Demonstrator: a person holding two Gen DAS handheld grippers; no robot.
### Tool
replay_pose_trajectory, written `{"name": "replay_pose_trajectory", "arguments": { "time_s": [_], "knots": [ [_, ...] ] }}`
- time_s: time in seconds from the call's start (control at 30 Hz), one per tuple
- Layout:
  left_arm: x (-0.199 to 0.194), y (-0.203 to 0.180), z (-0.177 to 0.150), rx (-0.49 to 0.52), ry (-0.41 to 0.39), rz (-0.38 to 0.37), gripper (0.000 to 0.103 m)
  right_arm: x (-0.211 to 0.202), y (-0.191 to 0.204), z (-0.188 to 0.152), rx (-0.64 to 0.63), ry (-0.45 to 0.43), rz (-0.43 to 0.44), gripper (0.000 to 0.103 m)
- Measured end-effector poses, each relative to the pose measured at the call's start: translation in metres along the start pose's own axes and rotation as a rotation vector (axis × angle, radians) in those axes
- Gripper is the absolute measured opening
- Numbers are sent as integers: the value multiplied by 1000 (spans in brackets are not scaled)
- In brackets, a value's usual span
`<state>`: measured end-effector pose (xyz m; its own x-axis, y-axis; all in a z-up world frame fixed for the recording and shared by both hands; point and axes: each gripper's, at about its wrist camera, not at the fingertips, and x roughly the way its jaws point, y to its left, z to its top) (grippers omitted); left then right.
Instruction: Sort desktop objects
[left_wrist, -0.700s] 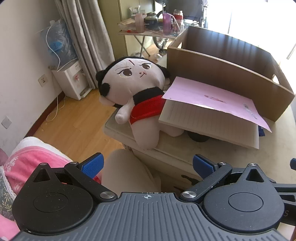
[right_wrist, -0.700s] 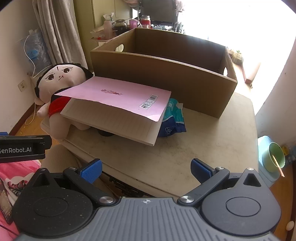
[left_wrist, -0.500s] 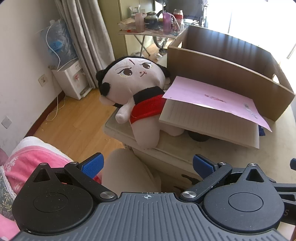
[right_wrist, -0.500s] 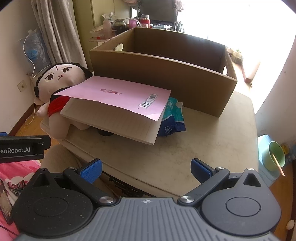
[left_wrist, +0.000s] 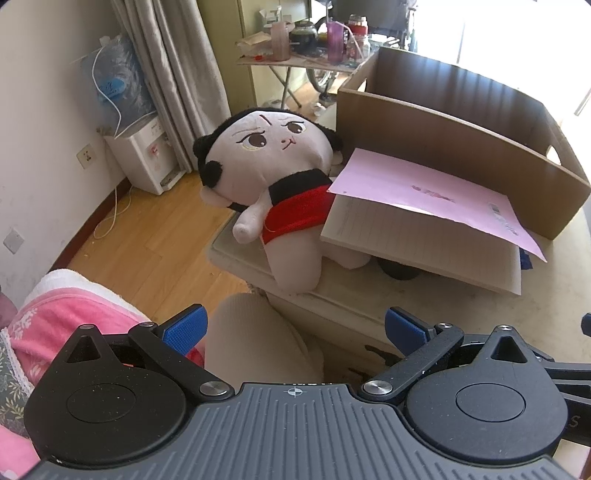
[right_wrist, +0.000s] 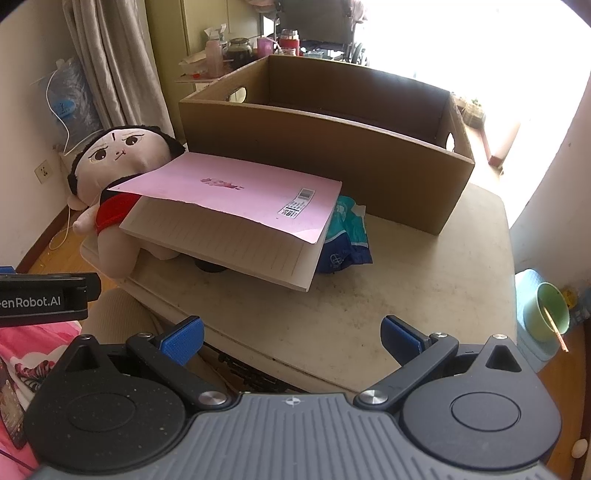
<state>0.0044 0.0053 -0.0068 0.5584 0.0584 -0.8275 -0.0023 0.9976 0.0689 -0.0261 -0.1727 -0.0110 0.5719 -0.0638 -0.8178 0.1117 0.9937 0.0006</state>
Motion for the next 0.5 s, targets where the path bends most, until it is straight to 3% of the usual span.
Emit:
{"name": "replay_pose_trajectory", "arguments": {
  "time_s": [0.5],
  "knots": [
    [2,0,1,3,10,6,103,2,3,2,-15,-15,-28,103]
  ]
}}
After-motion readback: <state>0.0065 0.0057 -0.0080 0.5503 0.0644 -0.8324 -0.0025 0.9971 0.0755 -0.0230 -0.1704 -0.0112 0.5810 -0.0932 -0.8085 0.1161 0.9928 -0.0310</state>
